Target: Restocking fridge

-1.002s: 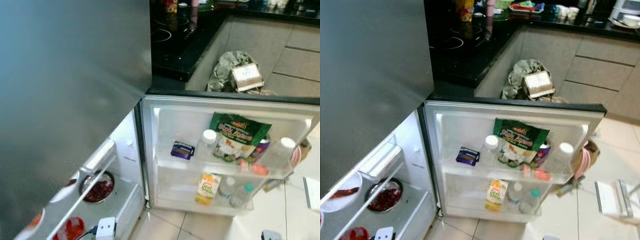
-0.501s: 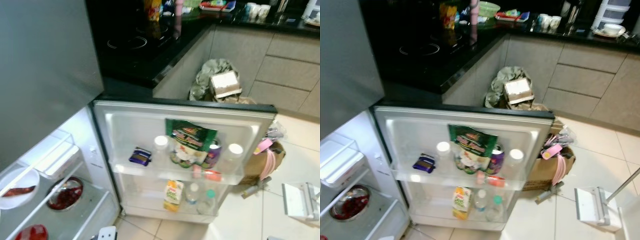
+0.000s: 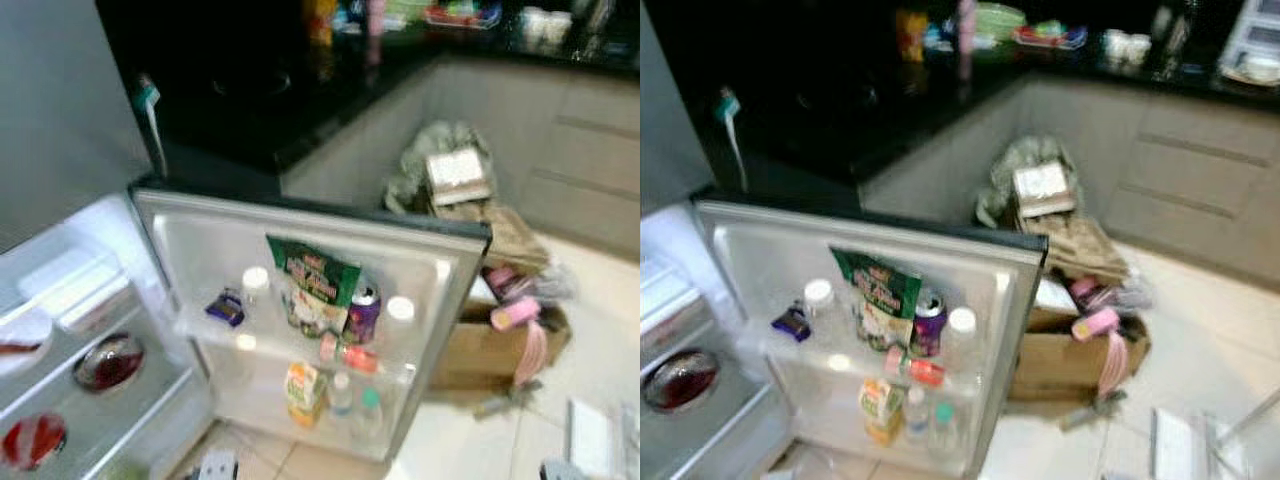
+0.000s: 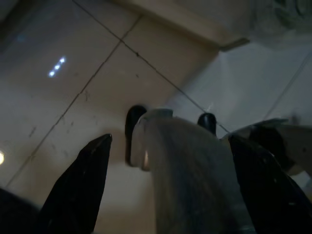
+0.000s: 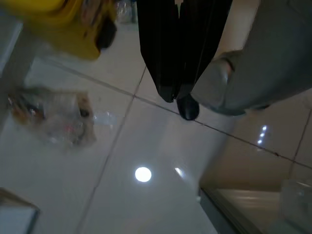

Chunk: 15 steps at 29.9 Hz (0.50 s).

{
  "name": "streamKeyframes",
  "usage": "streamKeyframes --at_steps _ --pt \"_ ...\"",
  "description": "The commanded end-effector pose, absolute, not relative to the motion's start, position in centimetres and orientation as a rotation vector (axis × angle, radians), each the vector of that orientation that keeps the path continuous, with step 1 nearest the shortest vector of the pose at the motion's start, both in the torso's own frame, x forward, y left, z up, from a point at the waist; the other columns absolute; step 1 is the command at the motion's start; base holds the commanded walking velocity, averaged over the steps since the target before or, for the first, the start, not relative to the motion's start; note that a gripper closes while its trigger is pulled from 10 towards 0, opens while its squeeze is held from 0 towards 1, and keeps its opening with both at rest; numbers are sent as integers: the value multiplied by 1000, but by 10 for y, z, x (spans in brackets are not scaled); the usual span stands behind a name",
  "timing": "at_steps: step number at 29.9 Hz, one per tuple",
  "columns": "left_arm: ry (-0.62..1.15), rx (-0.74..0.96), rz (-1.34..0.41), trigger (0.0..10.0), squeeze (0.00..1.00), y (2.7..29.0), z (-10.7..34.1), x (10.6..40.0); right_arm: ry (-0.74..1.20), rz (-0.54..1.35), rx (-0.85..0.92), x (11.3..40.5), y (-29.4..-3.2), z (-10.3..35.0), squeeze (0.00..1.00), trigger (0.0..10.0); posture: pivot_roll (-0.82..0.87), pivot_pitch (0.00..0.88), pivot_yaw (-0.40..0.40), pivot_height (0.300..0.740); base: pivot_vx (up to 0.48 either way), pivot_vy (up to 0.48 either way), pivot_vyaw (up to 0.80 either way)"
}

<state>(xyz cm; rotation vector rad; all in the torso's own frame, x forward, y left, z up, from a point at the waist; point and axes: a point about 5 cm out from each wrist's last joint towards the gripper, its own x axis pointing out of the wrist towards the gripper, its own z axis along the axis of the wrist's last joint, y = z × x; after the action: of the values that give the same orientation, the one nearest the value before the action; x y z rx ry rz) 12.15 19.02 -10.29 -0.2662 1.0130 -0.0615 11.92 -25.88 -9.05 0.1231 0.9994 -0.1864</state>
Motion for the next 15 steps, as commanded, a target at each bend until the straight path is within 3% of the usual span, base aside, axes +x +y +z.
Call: streamKeyframes --at_steps 1,10,15 --pt "1033 -272 -43 10000 0 194 -104 116 993 -187 149 119 -255 -92 0 10000 -32 0 -23 740 0 0 706" --pt "1037 -281 -59 10000 0 191 -105 114 992 -204 156 117 -255 -92 0 10000 -32 0 -25 740 0 0 640" --pt "1035 -286 -81 10000 0 189 -105 115 1006 -247 133 115 -260 -92 0 10000 -33 0 -26 740 0 -214 0"
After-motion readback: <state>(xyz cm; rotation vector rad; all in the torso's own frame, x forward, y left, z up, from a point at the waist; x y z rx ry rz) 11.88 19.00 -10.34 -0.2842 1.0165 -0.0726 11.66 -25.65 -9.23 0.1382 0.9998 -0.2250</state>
